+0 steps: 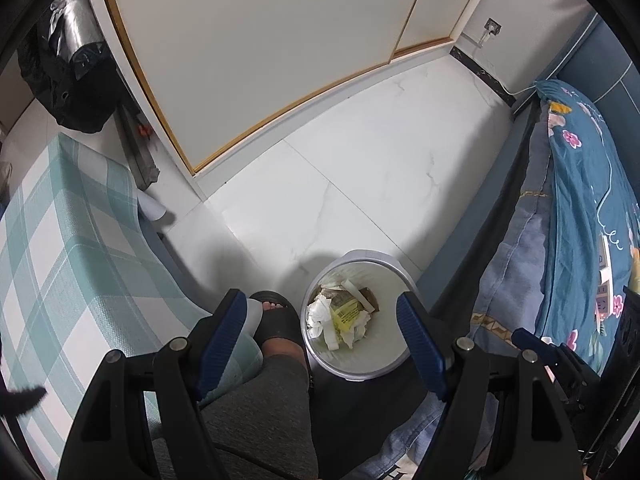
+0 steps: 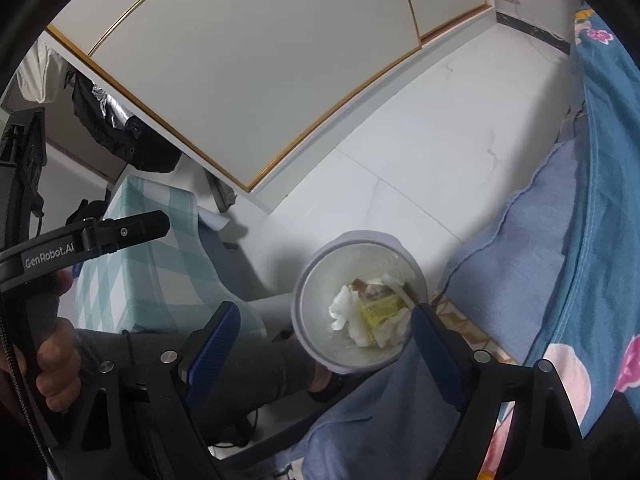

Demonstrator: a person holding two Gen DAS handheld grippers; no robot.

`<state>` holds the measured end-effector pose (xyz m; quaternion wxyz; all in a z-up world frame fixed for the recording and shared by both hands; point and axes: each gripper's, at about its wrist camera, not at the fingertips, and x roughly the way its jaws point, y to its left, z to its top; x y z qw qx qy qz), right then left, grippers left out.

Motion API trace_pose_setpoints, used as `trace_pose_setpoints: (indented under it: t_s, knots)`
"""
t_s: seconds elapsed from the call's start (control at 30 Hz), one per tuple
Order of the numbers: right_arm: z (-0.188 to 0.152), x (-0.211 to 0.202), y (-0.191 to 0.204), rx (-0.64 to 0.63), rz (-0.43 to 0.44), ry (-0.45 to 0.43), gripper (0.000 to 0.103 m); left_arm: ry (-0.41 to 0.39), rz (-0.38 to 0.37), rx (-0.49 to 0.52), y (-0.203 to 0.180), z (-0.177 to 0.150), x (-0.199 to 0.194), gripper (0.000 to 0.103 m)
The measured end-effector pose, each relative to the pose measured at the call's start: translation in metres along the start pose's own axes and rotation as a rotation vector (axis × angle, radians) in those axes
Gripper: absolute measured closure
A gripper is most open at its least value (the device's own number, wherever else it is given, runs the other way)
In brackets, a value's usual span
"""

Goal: Collect trash

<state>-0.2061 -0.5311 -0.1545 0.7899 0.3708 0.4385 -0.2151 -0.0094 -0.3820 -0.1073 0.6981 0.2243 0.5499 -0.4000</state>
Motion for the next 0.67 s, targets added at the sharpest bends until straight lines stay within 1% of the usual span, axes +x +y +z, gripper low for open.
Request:
trace_pose_setpoints:
  t_s: [0.2,0.4,0.53,0.67]
  knots:
    - [-0.001,0.002,0.0,0.007,-0.004,0.007,0.016,0.001,0.005,0.025,-0.005,-0.002,0.0,0.029]
    - [-0.002,0.002,0.0,0.006,-0.008,0.009,0.015,0.003,-0.007,-0.007,0.001,0.0,0.0,0.029]
    - [0.0,0.003,0.001,0.006,-0.013,0.01,0.015,-0.018,-0.017,0.002,0.0,-0.001,-0.004,0.029]
    - [0.006,0.003,0.009,-0.018,-0.014,0.001,0.015,-0.057,-0.026,-0.01,0.004,0.002,-0.012,0.029]
